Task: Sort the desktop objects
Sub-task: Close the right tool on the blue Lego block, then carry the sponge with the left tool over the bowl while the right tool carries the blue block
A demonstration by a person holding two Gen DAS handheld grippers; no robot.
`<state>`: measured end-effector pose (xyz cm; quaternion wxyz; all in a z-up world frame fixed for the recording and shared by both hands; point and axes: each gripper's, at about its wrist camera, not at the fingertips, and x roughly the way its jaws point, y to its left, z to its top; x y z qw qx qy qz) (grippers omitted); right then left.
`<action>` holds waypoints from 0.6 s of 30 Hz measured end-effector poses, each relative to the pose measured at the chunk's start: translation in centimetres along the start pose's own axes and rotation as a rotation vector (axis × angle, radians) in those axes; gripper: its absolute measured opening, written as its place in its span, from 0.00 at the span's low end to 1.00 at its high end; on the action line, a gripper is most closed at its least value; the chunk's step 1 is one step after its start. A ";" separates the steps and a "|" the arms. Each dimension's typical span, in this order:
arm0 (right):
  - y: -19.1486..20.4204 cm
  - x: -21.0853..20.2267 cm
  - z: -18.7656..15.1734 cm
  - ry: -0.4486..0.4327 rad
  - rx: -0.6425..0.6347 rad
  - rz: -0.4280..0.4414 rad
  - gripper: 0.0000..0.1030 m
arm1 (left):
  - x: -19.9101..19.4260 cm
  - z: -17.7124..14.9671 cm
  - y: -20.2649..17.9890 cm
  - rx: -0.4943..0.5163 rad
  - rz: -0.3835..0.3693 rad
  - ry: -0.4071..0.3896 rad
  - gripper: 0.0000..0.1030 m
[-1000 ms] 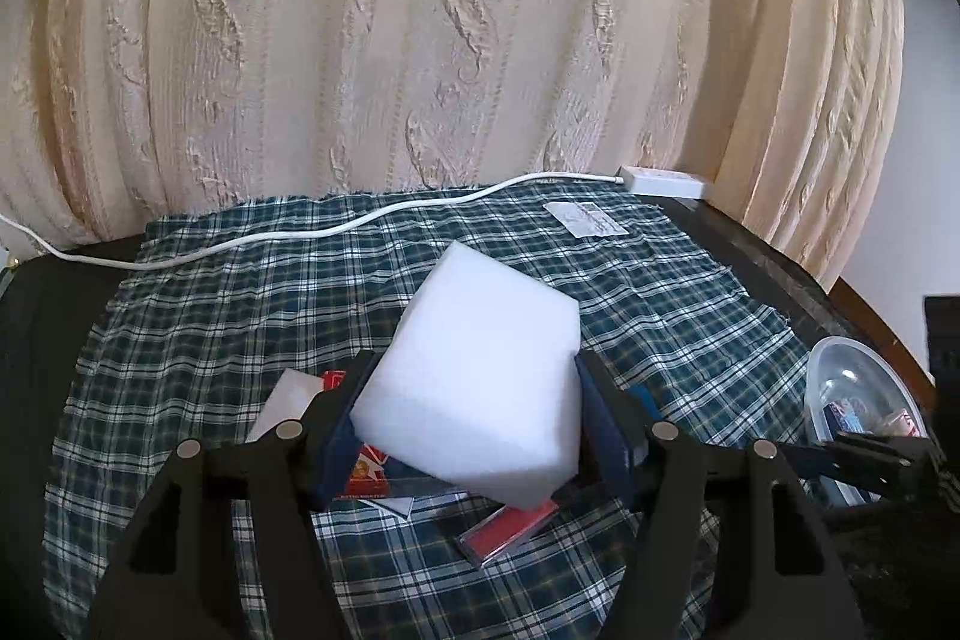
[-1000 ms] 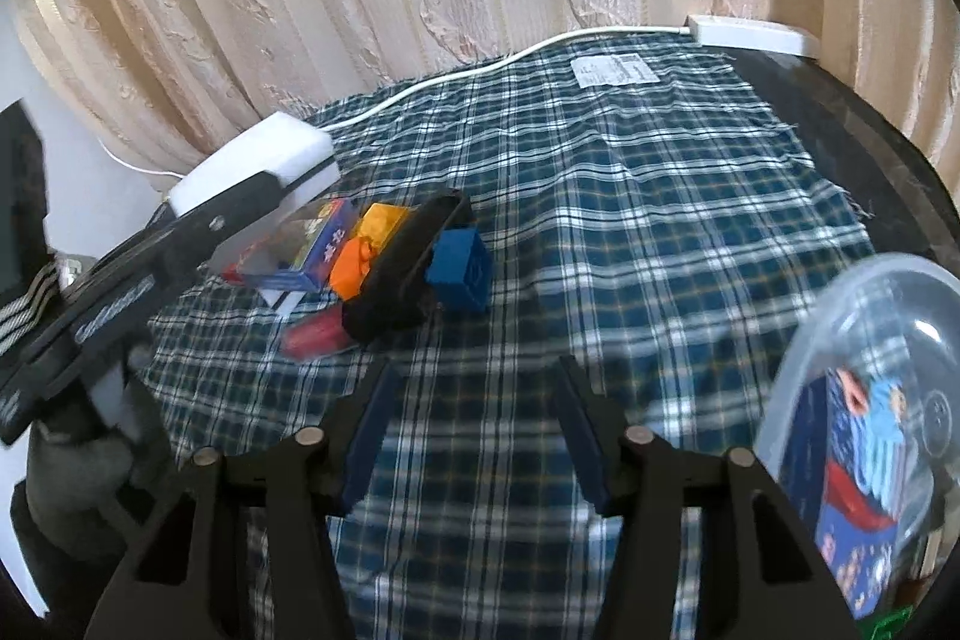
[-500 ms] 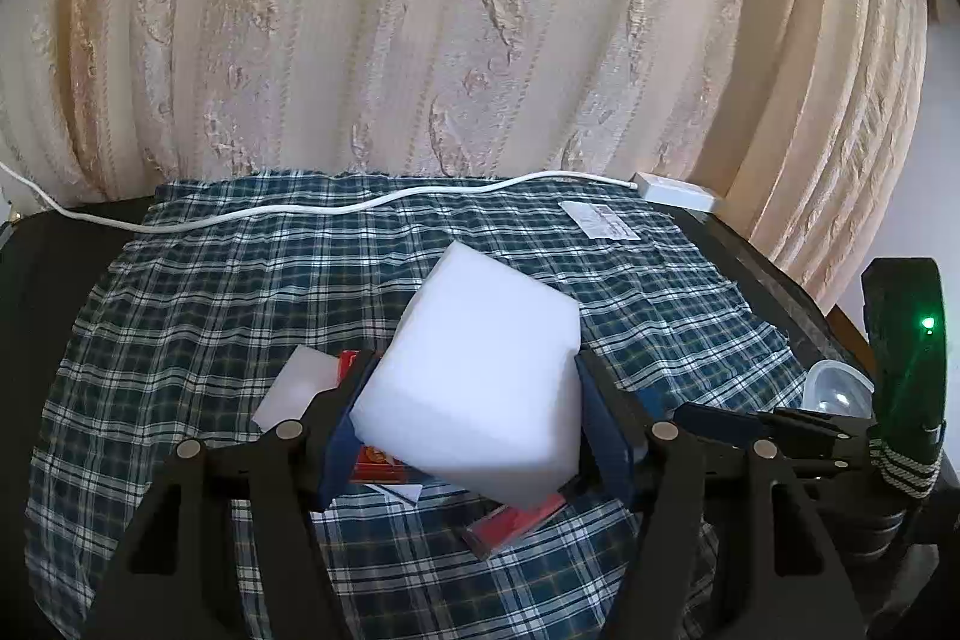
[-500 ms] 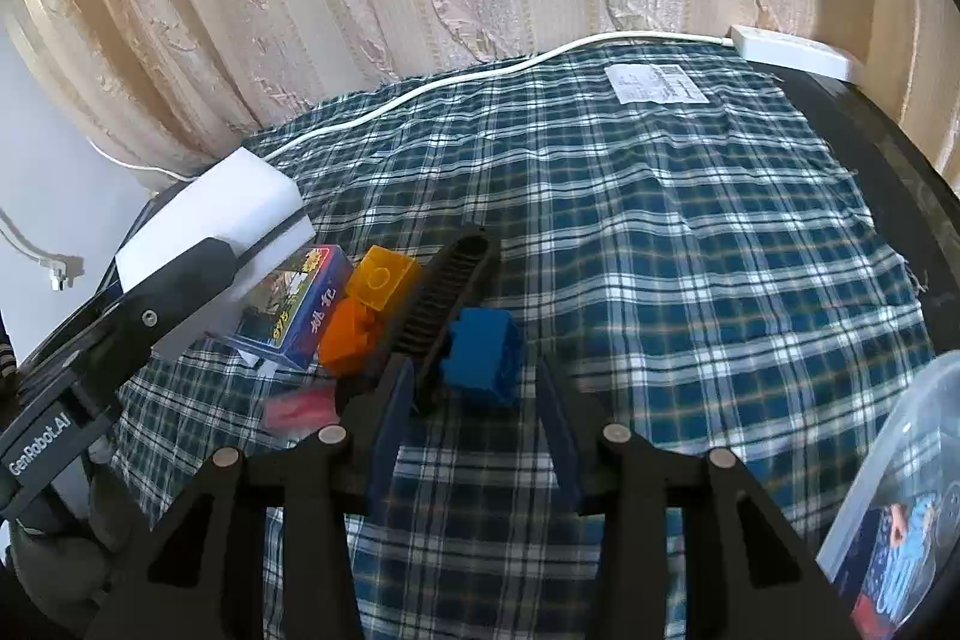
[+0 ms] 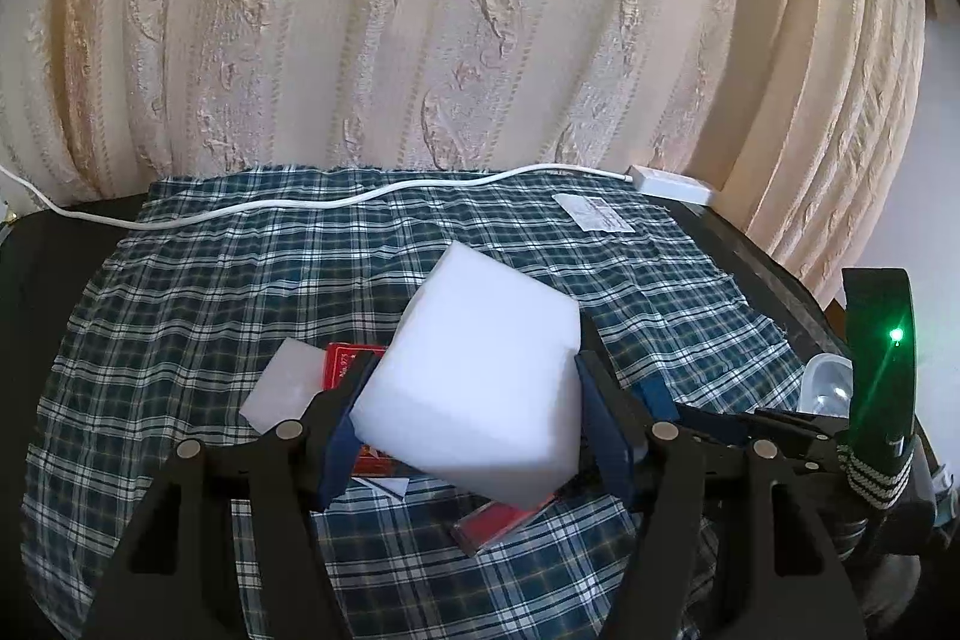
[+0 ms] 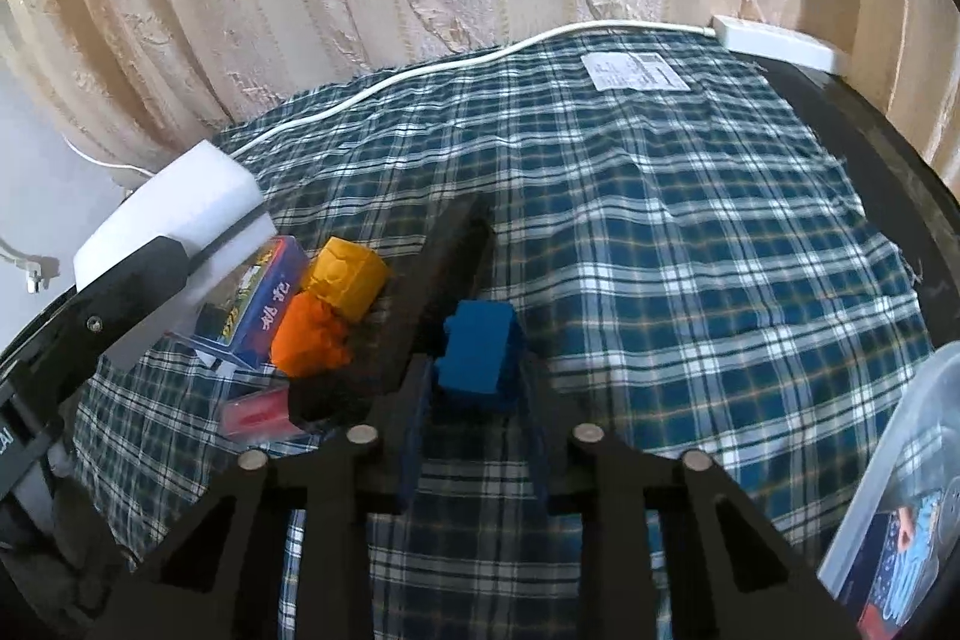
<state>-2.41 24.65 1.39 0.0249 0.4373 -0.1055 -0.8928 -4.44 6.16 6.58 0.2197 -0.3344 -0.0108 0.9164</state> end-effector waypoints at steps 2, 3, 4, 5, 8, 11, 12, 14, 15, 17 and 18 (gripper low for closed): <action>0.2 0.0 -0.1 -0.009 -0.011 -0.010 0.27 | 0.0 0.0 0.0 0.001 -0.001 0.000 0.66; 0.3 0.0 -0.1 -0.013 -0.015 -0.012 0.27 | 0.0 0.0 0.0 0.002 -0.001 -0.001 0.66; 0.3 -0.2 -0.2 -0.017 -0.016 -0.014 0.26 | 0.0 0.0 0.0 0.003 -0.003 -0.001 0.66; 0.4 -0.3 -0.2 -0.021 -0.017 -0.016 0.25 | 0.0 0.0 -0.1 0.003 -0.004 -0.001 0.66; 0.5 -1.2 -0.4 -0.045 -0.018 -0.013 0.25 | -0.1 0.0 -0.2 0.011 -0.011 -0.003 0.66; 0.4 -2.4 -0.9 -0.070 -0.015 -0.013 0.25 | -0.1 -0.1 -0.6 0.018 -0.017 -0.002 0.66; 0.3 -2.9 -1.1 -0.075 -0.009 -0.011 0.25 | -0.1 -0.1 -0.7 0.021 -0.019 -0.002 0.66; 0.0 -3.6 -1.5 -0.081 0.006 -0.003 0.25 | -0.1 -0.2 -1.0 0.027 -0.023 -0.002 0.66; -0.2 -3.9 -1.7 -0.084 0.015 -0.001 0.25 | -0.2 -0.3 -1.1 0.030 -0.026 -0.002 0.66; -0.6 -4.6 -2.1 -0.087 0.033 0.007 0.25 | -0.2 -0.4 -1.5 0.037 -0.031 -0.003 0.66; -0.8 -5.0 -2.3 -0.088 0.042 0.011 0.25 | -0.3 -0.4 -1.7 0.042 -0.034 -0.004 0.66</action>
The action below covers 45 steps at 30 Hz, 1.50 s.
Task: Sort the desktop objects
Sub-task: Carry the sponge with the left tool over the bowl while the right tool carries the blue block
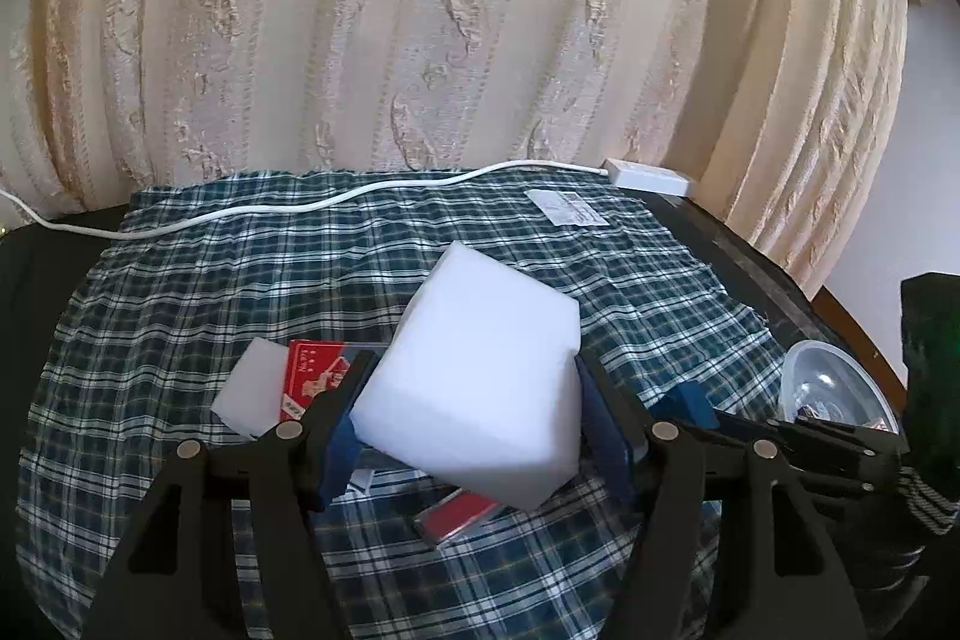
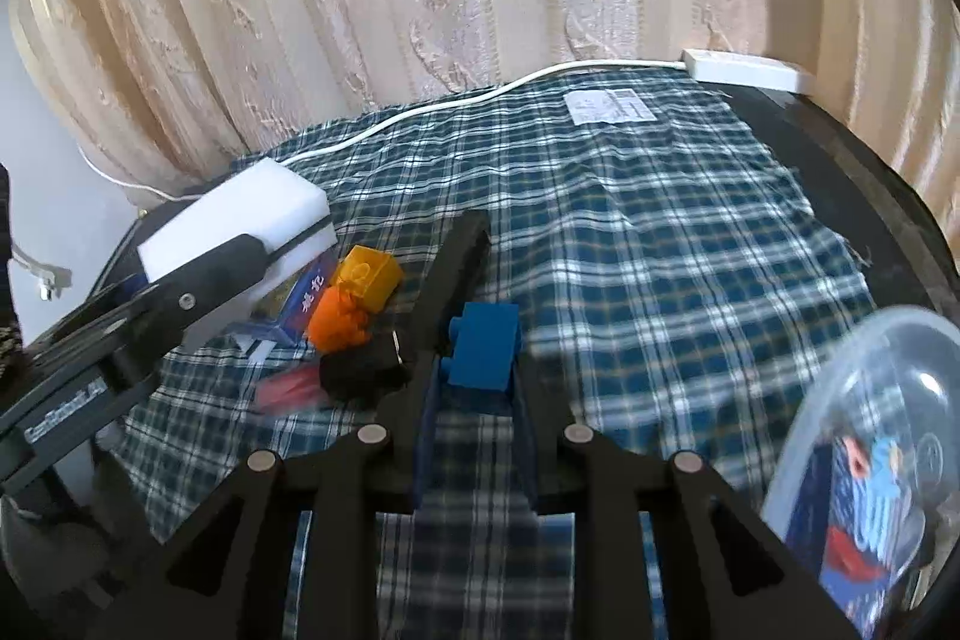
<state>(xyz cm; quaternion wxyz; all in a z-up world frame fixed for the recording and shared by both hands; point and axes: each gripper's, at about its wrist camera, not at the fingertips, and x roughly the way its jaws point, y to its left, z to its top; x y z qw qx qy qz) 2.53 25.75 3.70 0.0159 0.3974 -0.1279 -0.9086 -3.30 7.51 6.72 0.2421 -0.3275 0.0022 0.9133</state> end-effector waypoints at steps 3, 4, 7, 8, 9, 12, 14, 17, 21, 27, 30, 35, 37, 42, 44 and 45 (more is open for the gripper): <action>-0.5 -1.2 -0.4 -0.010 0.016 0.002 0.25 | -0.1 -0.1 -0.7 0.014 -0.012 -0.001 0.66; -0.6 -1.7 -0.6 -0.015 0.018 0.001 0.25 | -0.1 -0.1 -1.0 0.018 -0.019 0.000 0.66; -1.0 -3.0 -1.0 -0.031 0.025 -0.003 0.25 | -0.3 -0.1 -1.5 0.032 -0.029 0.000 0.66; -1.2 -3.6 -1.1 -0.038 0.030 -0.004 0.25 | -0.4 -0.2 -1.8 0.039 -0.034 -0.001 0.66; -1.4 -4.0 -1.3 -0.043 0.034 -0.004 0.25 | -0.4 -0.2 -2.0 0.044 -0.037 -0.001 0.66; -1.9 -5.3 -1.7 -0.061 0.045 -0.013 0.25 | -0.7 -0.3 -2.8 0.063 -0.046 -0.005 0.66; -2.5 -6.3 -2.1 -0.073 0.057 -0.023 0.25 | -0.8 -0.3 -3.4 0.076 -0.052 -0.007 0.66; -3.5 -7.7 -2.6 -0.088 0.077 -0.040 0.25 | -0.9 -0.5 -4.0 0.088 -0.061 -0.005 0.66; -5.4 -9.8 -3.4 -0.112 0.112 -0.076 0.25 | -1.0 -0.7 -4.7 0.087 -0.081 0.003 0.66; -8.0 -12.3 -4.3 -0.140 0.160 -0.124 0.25 | -1.7 -1.3 -6.1 0.097 -0.101 0.007 0.66; -9.2 -13.2 -4.7 -0.151 0.185 -0.143 0.25 | -2.0 -1.4 -6.7 0.096 -0.114 0.010 0.66; -11.1 -14.1 -5.5 -0.160 0.225 -0.174 0.25 | -2.8 -1.6 -7.9 0.100 -0.136 0.012 0.66; -12.1 -14.2 -5.9 -0.156 0.244 -0.188 0.25 | -3.1 -1.8 -8.4 0.105 -0.141 0.013 0.66; -14.0 -14.1 -6.8 -0.140 0.285 -0.208 0.25 | -3.5 -2.1 -9.9 0.115 -0.155 0.016 0.66; -14.4 -14.0 -7.0 -0.134 0.290 -0.210 0.25 | -3.6 -2.1 -10.4 0.118 -0.161 0.018 0.66; -14.6 -13.9 -7.1 -0.130 0.291 -0.209 0.25 | -3.7 -2.2 -10.7 0.120 -0.164 0.020 0.66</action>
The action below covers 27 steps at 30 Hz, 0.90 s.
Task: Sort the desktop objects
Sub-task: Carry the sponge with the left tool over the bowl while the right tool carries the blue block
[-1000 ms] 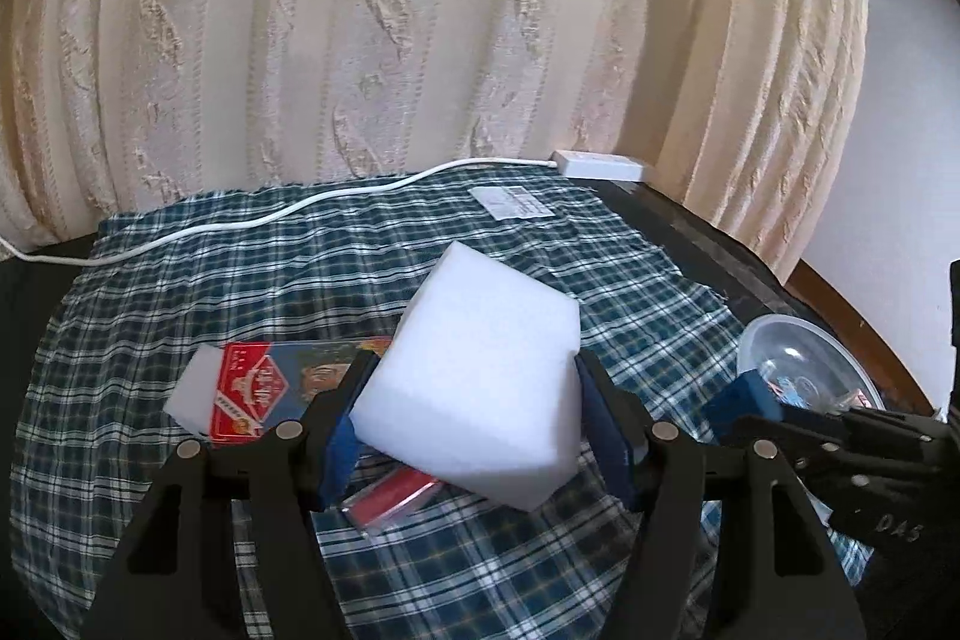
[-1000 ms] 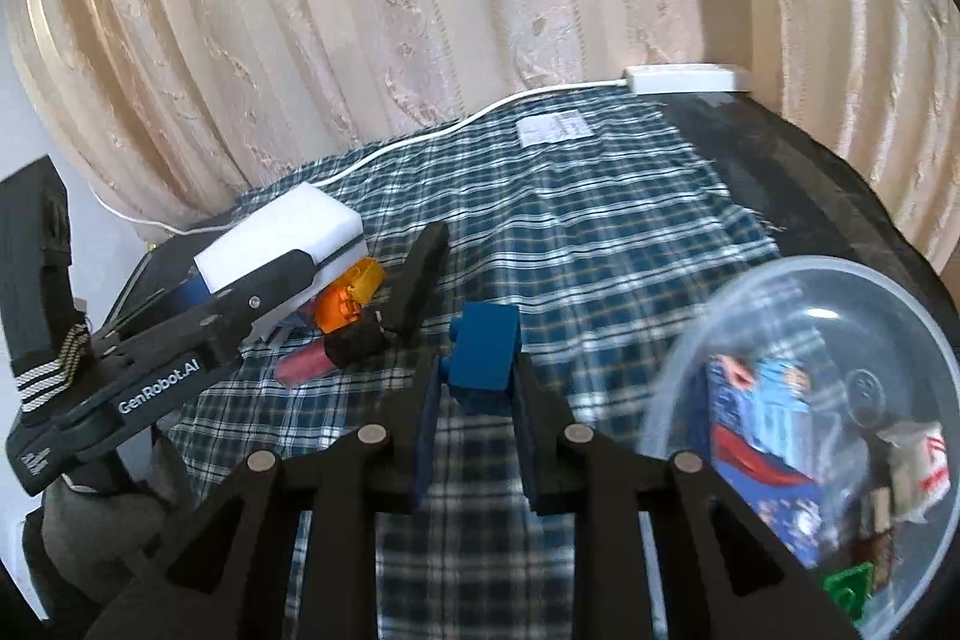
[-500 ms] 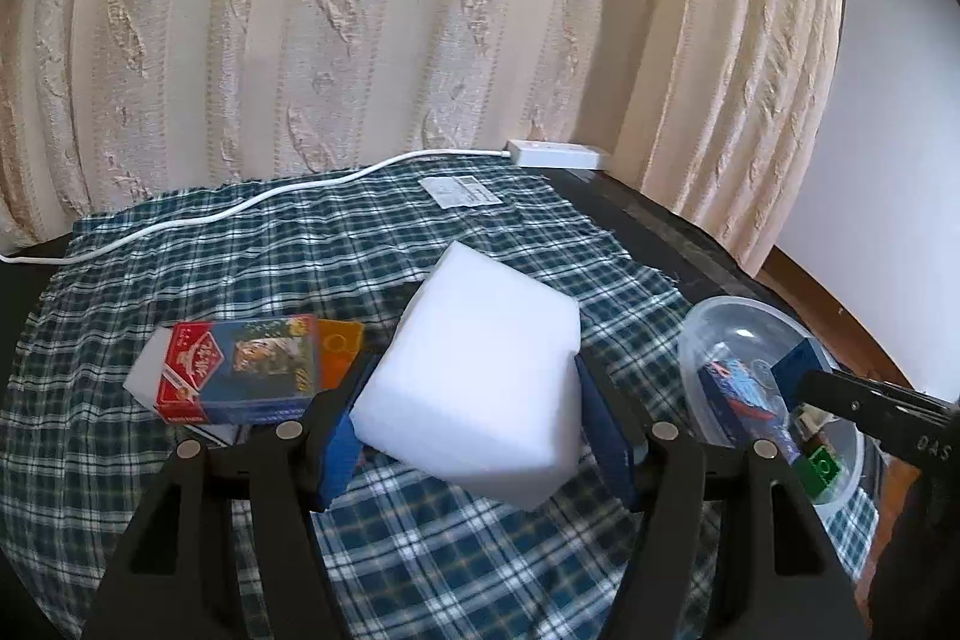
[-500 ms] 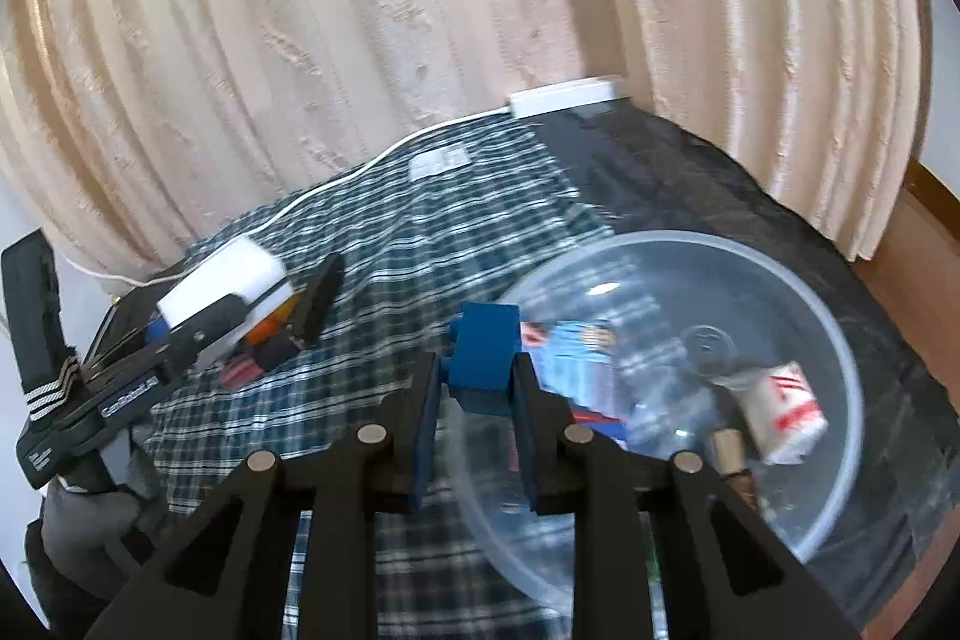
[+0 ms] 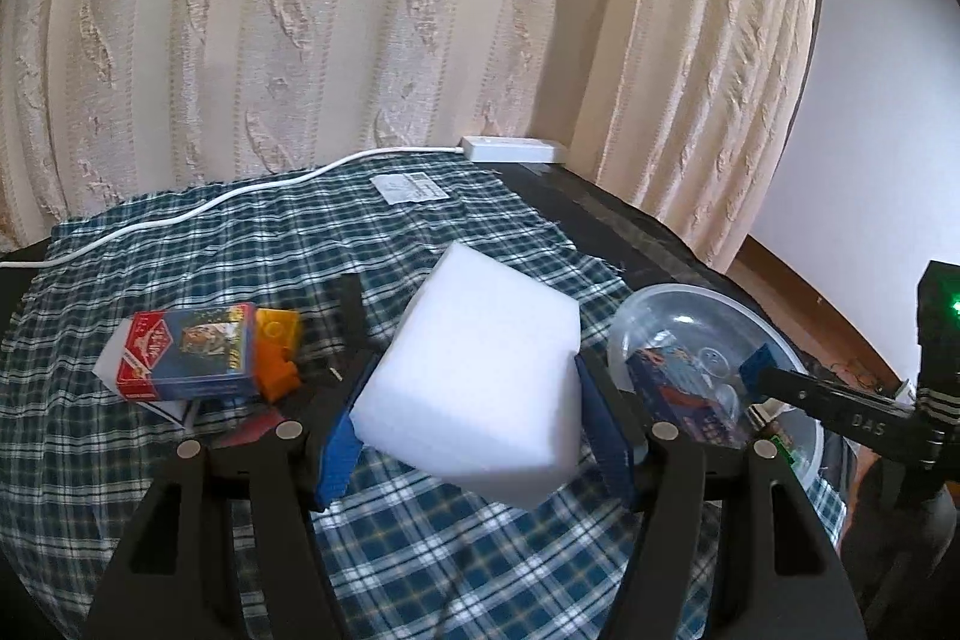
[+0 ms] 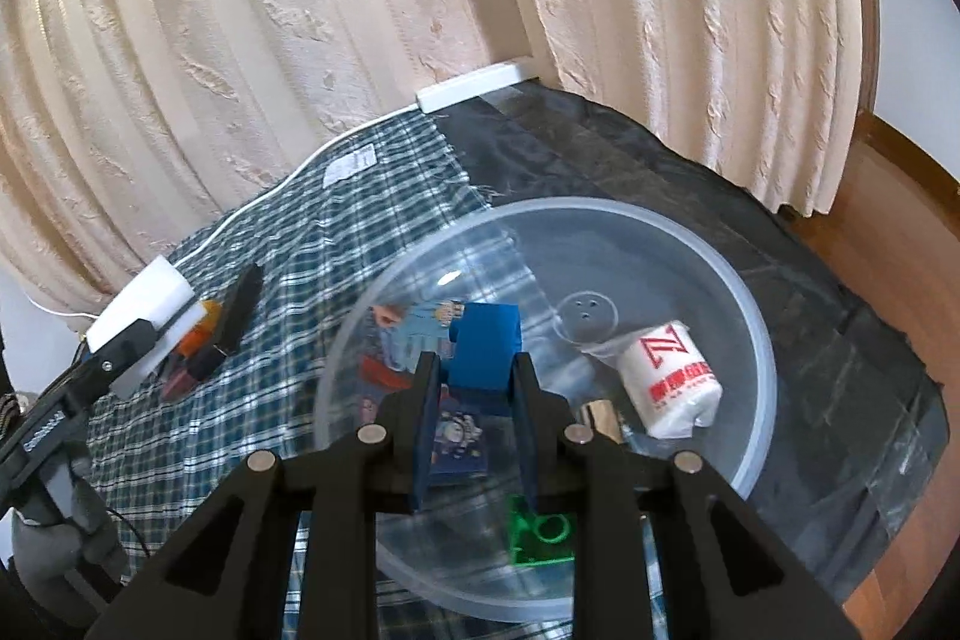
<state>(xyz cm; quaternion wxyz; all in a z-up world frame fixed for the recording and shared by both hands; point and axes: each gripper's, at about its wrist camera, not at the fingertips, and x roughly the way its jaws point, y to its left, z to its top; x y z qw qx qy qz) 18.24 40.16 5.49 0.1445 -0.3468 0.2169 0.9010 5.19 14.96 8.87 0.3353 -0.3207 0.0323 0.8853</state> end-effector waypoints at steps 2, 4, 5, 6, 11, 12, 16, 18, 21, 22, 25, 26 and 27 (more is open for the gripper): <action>-0.2 0.3 -0.1 0.006 -0.001 0.001 0.25 | 0.0 0.0 -0.5 0.003 -0.007 0.004 0.66; -0.4 0.5 -0.2 0.013 0.001 0.005 0.25 | 0.0 0.0 -1.0 0.008 -0.011 0.007 0.66; -0.5 0.7 -0.2 0.016 0.003 0.006 0.25 | 0.1 0.0 -1.2 0.011 -0.013 0.009 0.66; -0.6 0.9 -0.2 0.019 0.005 0.006 0.25 | 0.1 0.0 -1.4 0.013 -0.014 0.010 0.66; -1.1 1.8 -0.1 0.048 0.022 0.027 0.25 | 0.1 -0.1 -2.3 0.023 -0.018 0.016 0.66; -1.1 1.9 0.0 0.051 0.021 0.030 0.25 | 0.2 -0.1 -2.4 0.024 -0.018 0.016 0.66; -1.0 2.3 0.1 0.062 0.017 0.038 0.26 | 0.2 -0.2 -2.8 0.026 -0.020 0.020 0.66; -1.1 2.4 0.2 0.066 0.021 0.044 0.26 | 0.2 -0.2 -3.0 0.029 -0.022 0.023 0.66; -1.4 2.4 0.2 0.065 0.032 0.043 0.26 | 0.3 -0.3 -3.5 0.036 -0.022 0.027 0.66; -1.6 2.3 0.1 0.064 0.036 0.043 0.26 | 0.3 -0.3 -3.6 0.039 -0.023 0.027 0.66; -1.8 2.1 0.0 0.059 0.042 0.043 0.26 | 0.4 -0.3 -4.0 0.045 -0.028 0.030 0.66; -1.8 1.9 0.0 0.057 0.043 0.044 0.26 | 0.4 -0.3 -4.2 0.048 -0.031 0.031 0.66; -1.8 1.8 0.0 0.054 0.042 0.046 0.26 | 0.5 -0.3 -4.4 0.051 -0.033 0.032 0.66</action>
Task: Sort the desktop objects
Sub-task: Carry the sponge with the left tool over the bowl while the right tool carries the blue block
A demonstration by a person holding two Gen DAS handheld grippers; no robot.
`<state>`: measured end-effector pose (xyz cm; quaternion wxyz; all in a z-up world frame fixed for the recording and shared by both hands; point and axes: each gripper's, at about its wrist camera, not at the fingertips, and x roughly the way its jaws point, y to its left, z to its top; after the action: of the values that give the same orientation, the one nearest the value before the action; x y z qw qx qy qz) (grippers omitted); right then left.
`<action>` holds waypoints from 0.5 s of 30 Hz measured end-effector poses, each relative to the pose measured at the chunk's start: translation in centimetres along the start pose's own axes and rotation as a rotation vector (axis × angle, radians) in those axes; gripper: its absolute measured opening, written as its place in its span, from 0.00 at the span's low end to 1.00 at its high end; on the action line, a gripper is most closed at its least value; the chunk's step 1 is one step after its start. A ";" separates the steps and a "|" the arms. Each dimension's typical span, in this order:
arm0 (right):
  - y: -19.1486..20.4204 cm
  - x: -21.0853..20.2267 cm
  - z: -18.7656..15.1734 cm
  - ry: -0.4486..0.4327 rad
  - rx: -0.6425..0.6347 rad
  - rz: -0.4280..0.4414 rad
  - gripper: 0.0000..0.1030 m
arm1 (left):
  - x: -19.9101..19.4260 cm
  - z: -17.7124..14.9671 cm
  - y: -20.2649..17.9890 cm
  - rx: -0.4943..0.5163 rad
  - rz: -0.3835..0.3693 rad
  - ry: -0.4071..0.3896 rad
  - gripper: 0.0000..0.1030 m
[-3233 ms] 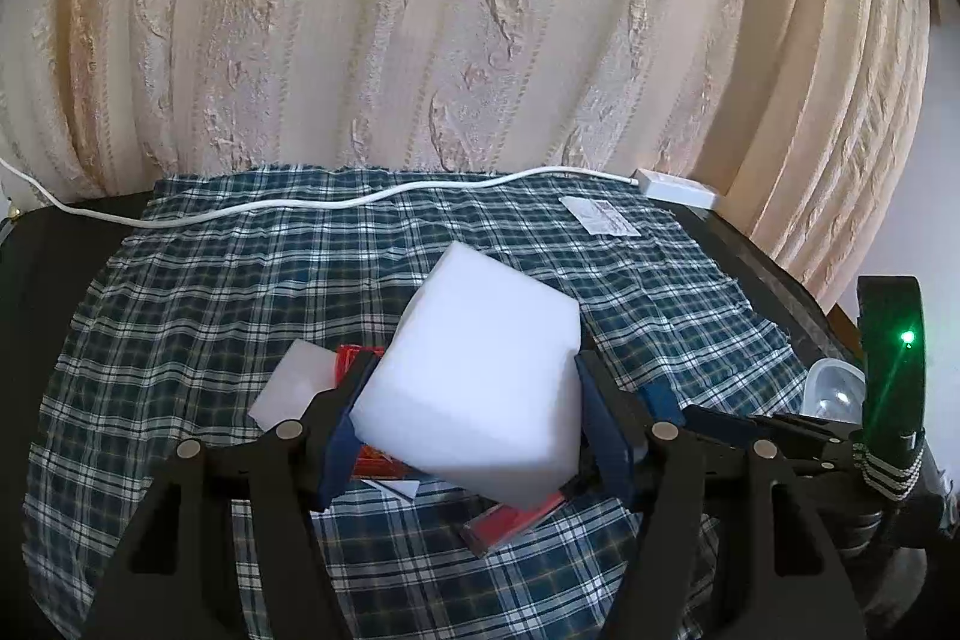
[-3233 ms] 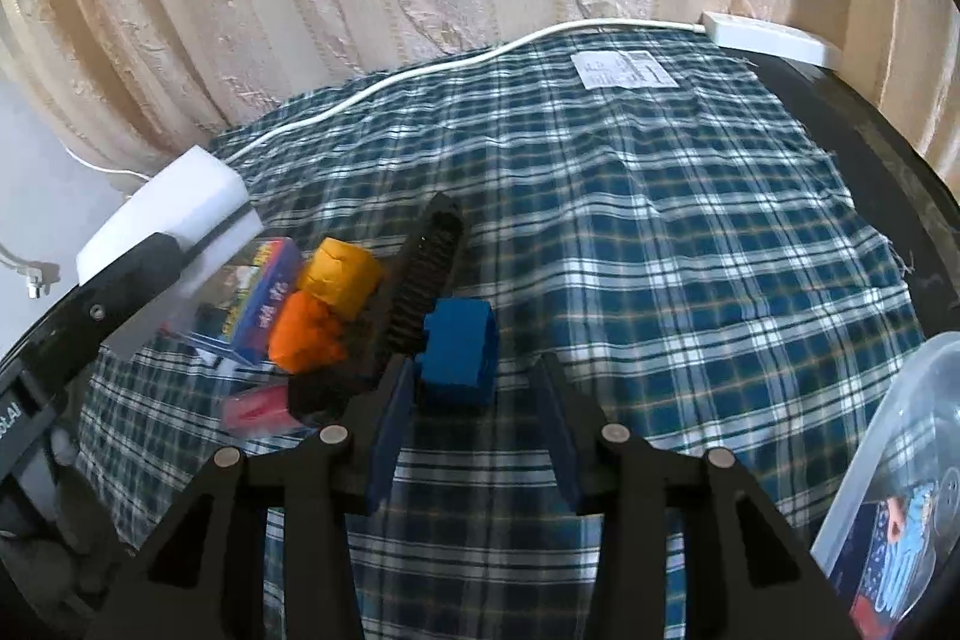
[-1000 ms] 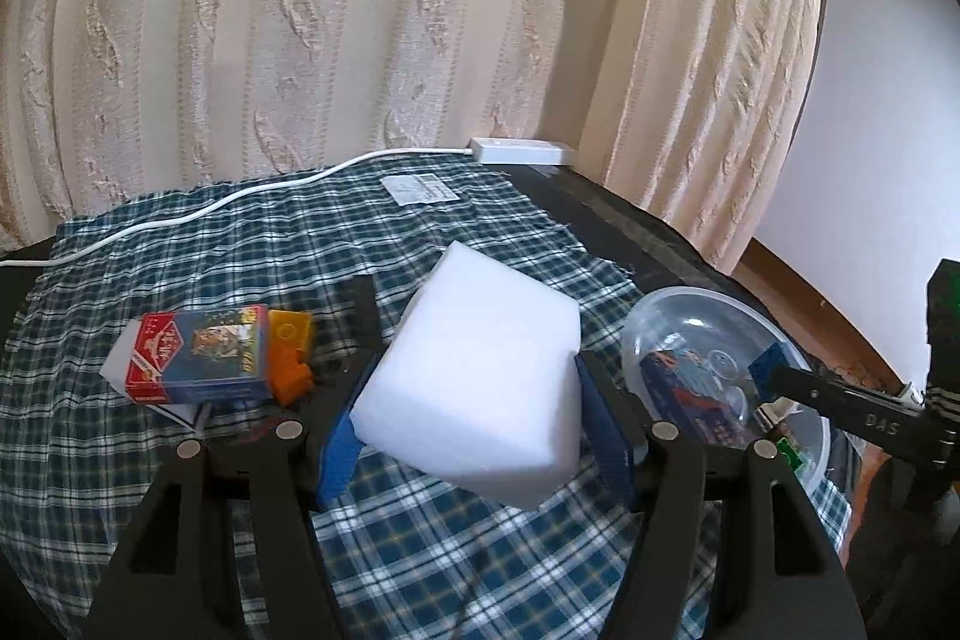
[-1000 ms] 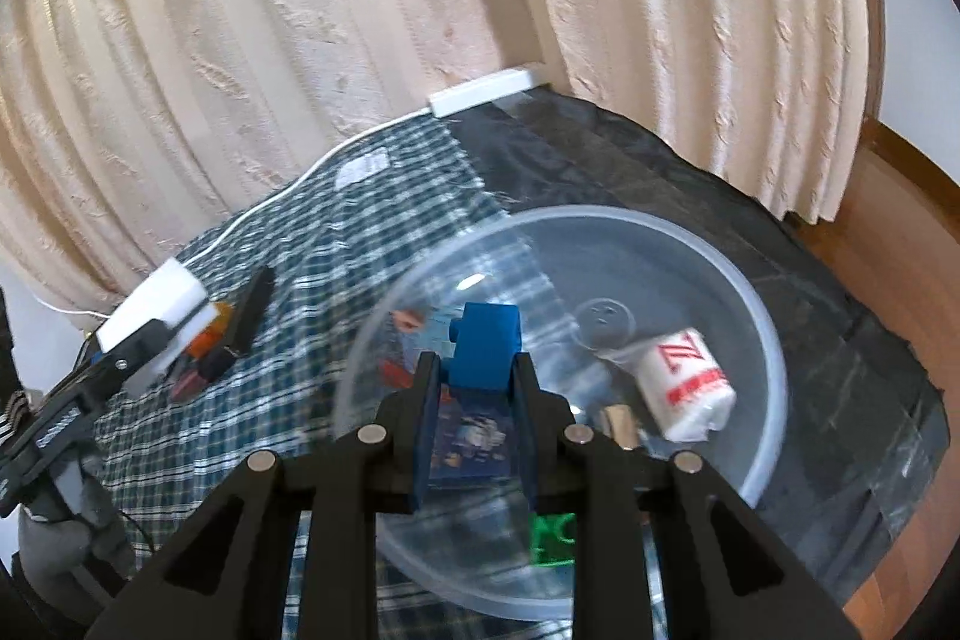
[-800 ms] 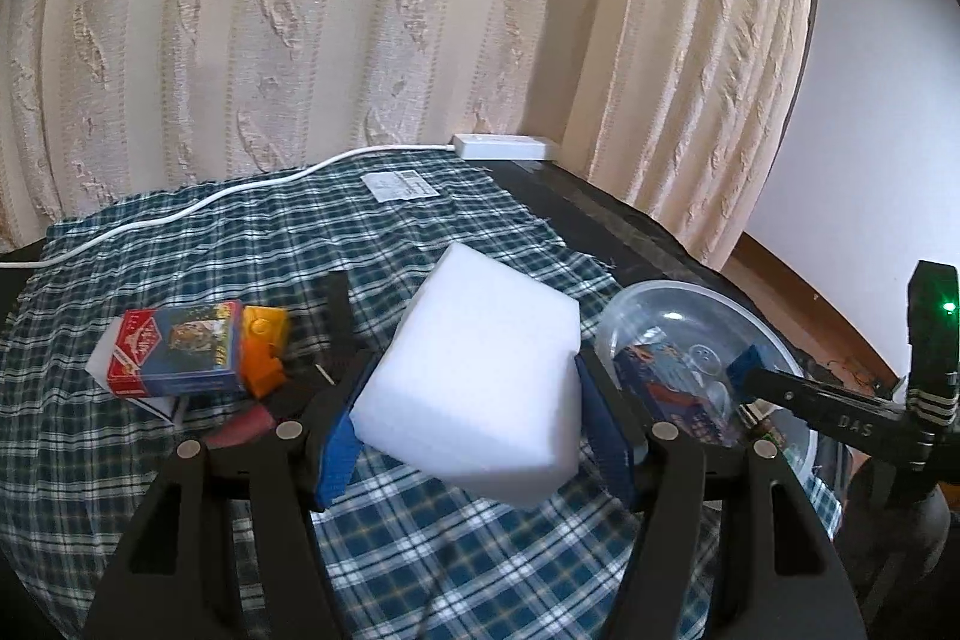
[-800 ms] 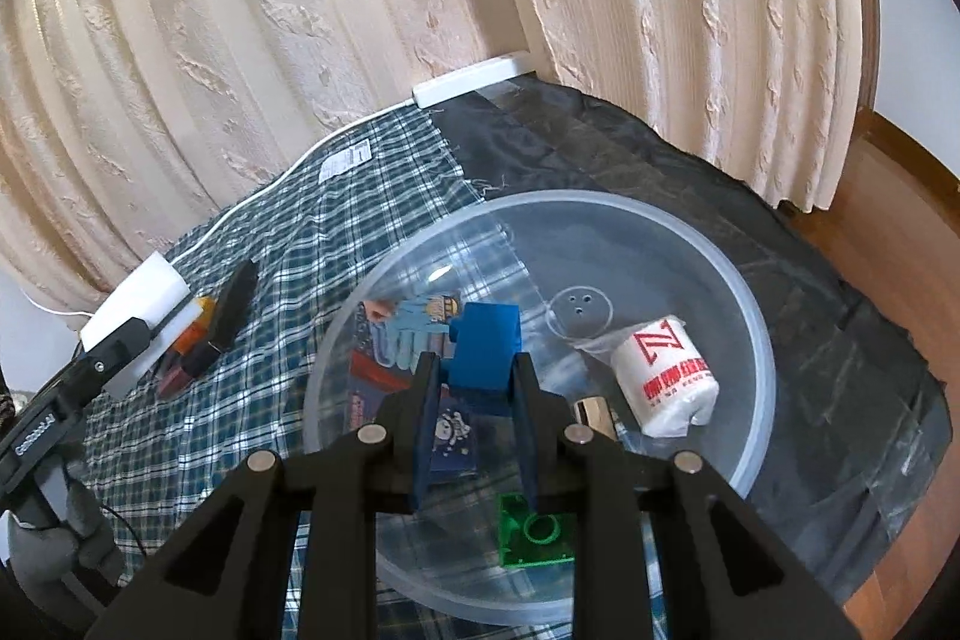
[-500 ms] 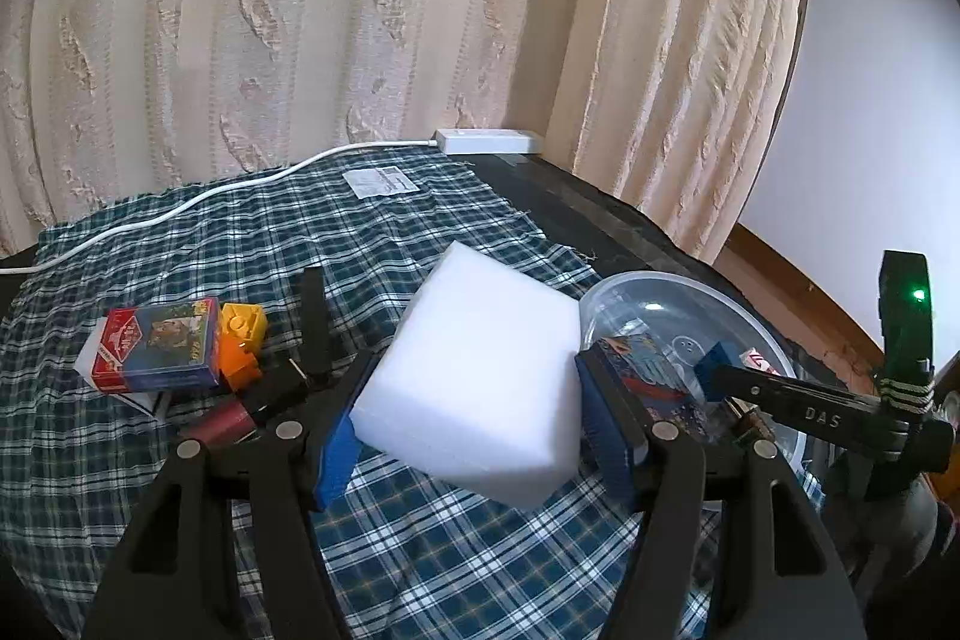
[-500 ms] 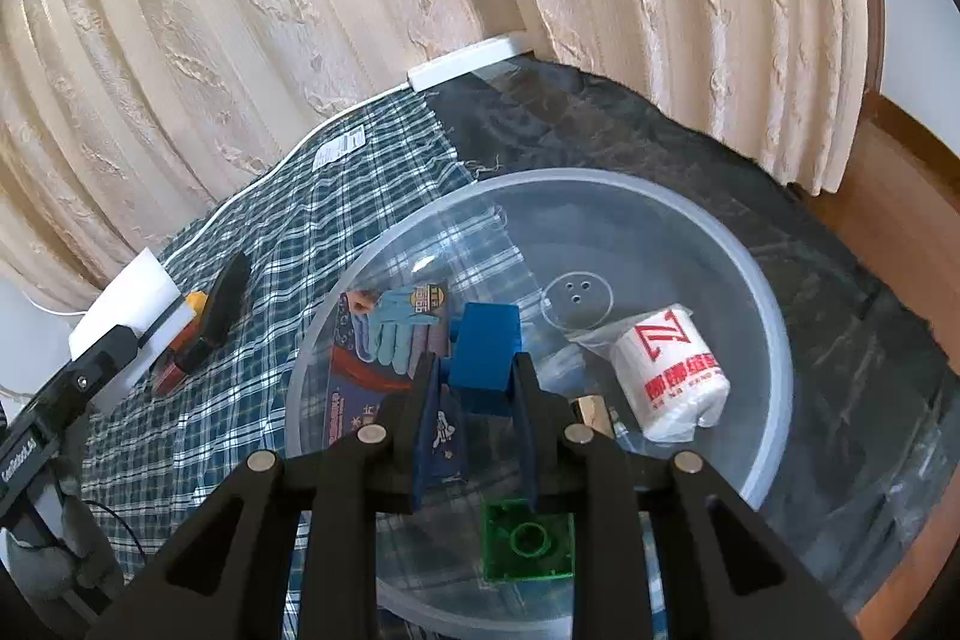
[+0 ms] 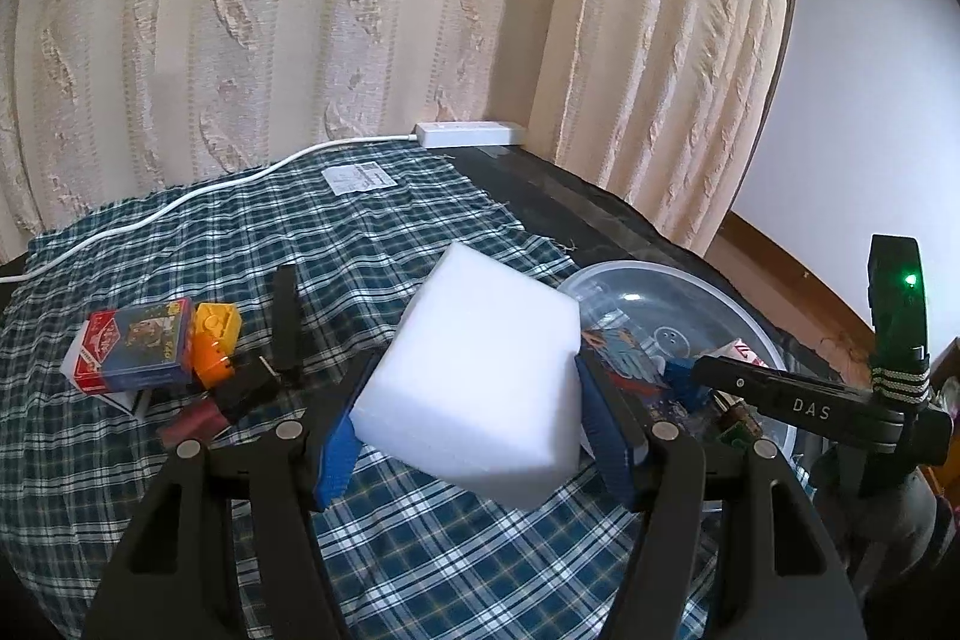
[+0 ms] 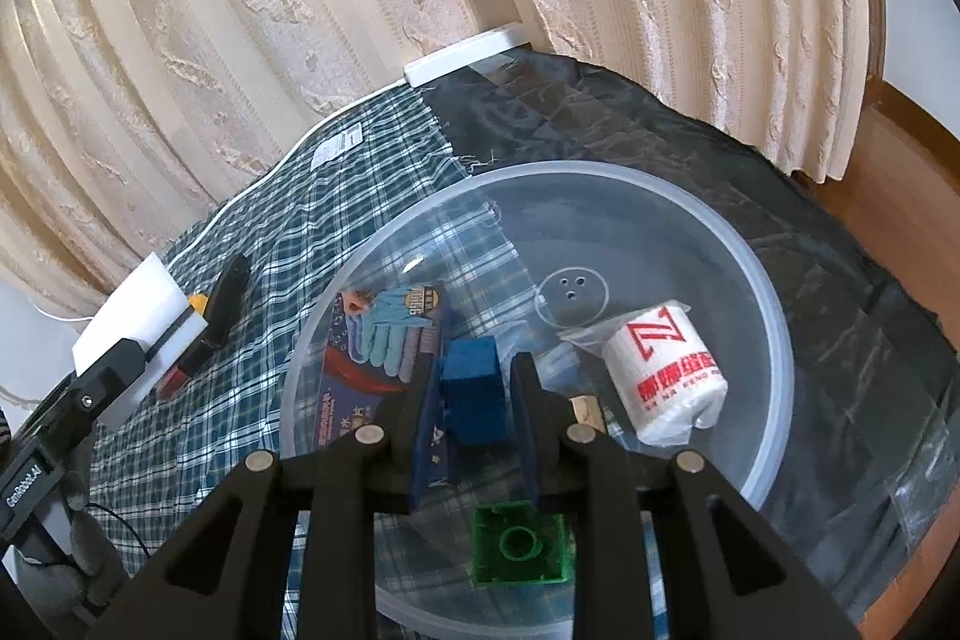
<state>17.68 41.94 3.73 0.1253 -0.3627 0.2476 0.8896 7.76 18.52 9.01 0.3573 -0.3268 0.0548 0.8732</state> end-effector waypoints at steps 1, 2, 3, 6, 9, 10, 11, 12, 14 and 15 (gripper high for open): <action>0.1 -0.1 0.0 -0.004 -0.003 0.001 0.26 | 0.1 0.0 -0.2 0.004 -0.003 0.001 0.66; 0.2 -0.4 0.0 -0.011 -0.007 0.001 0.26 | 0.2 0.0 -0.5 0.008 -0.005 0.003 0.66; 0.2 -0.5 0.1 -0.015 -0.011 0.001 0.26 | 0.3 0.0 -0.7 0.011 -0.008 0.004 0.66; 0.3 -1.0 0.1 -0.027 -0.018 0.006 0.26 | 0.8 0.1 -1.3 0.021 -0.020 0.010 0.66; 0.3 -1.3 0.1 -0.034 -0.014 0.015 0.26 | 1.3 0.1 -1.8 0.022 -0.038 0.020 0.66; 0.2 -1.4 0.2 -0.036 -0.012 0.016 0.26 | 1.5 0.1 -2.1 0.024 -0.041 0.023 0.66; 0.1 -1.5 0.2 -0.038 -0.010 0.017 0.26 | 1.7 0.2 -2.3 0.028 -0.046 0.025 0.66; -0.1 -1.6 0.2 -0.041 -0.006 0.017 0.26 | 1.9 0.3 -2.6 0.031 -0.051 0.027 0.66; -0.3 -1.8 0.2 -0.045 0.001 0.018 0.26 | 2.3 0.4 -3.2 0.040 -0.063 0.032 0.66; -0.5 -1.9 0.3 -0.048 0.004 0.019 0.26 | 2.4 0.5 -3.5 0.044 -0.067 0.033 0.66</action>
<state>19.07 42.44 5.08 0.1234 -0.3387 0.2496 0.8987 8.53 22.69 8.42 0.3925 -0.3350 0.0691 0.8538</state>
